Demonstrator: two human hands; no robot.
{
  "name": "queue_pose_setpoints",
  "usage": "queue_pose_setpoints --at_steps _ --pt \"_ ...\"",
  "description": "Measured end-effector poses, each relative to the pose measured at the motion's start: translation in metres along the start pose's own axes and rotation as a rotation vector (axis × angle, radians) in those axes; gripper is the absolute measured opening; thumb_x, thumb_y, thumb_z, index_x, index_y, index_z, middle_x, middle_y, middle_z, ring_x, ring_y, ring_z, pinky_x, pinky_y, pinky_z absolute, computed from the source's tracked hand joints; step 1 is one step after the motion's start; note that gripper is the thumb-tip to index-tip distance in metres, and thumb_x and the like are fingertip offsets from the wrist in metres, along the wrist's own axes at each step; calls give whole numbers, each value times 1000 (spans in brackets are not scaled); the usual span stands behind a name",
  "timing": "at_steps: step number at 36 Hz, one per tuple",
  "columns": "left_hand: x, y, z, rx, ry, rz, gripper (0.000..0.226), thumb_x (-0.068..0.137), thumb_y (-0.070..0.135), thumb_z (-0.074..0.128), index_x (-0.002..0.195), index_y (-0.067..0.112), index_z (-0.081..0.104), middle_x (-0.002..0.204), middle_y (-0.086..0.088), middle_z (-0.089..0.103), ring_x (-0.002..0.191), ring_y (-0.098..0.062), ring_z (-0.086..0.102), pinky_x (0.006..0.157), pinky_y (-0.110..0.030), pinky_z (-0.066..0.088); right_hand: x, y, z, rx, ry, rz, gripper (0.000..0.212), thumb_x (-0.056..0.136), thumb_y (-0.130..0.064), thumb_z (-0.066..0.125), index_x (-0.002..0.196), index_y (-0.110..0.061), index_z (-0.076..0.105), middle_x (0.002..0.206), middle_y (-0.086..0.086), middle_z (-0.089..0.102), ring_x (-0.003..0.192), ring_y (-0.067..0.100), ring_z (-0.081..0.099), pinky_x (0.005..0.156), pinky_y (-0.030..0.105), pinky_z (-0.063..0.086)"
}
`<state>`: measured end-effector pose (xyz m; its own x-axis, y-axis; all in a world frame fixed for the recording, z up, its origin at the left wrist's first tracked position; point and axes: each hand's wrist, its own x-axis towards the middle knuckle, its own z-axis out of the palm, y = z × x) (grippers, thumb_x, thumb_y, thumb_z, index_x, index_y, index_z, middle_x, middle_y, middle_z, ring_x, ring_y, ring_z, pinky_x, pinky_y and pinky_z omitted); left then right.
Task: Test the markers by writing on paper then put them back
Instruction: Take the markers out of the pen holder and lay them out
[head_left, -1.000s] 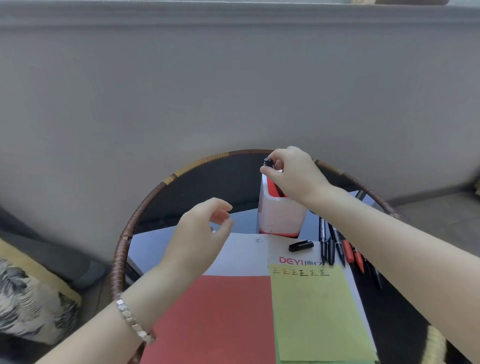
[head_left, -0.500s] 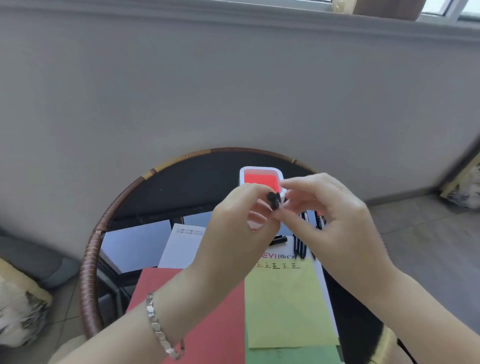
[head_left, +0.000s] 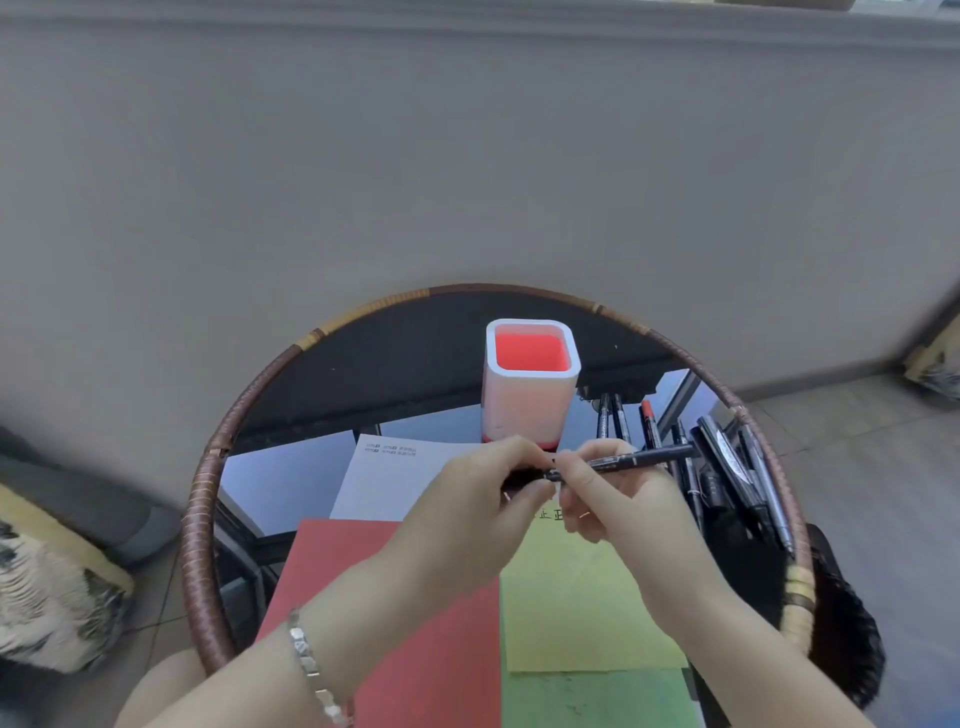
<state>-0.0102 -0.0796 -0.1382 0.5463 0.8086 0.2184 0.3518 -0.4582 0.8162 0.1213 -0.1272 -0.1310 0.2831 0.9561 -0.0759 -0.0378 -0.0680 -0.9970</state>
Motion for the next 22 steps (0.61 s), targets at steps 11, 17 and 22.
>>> queue_pose_setpoints --at_steps 11,17,22 --pt "-9 -7 1 150 -166 161 28 96 30 33 87 22 59 75 13 60 64 -11 51 60 -26 43 -1 12 7 -8 -37 -98 24 89 -8 53 69 -6 40 41 -2 47 38 7 42 43 14 38" --pt "-9 1 -9 118 -206 201 25 98 21 41 86 19 62 60 35 52 45 -12 36 48 -13 27 -1 14 8 53 -72 -170 27 90 -3 49 66 -7 36 38 -2 42 36 8 37 42 14 34" --pt "-11 -4 -11 92 -244 108 19 94 36 43 87 38 60 49 6 40 45 -13 30 45 -18 23 -3 18 5 23 -84 -250 26 87 -3 52 66 -6 37 40 -1 44 39 8 40 45 16 37"
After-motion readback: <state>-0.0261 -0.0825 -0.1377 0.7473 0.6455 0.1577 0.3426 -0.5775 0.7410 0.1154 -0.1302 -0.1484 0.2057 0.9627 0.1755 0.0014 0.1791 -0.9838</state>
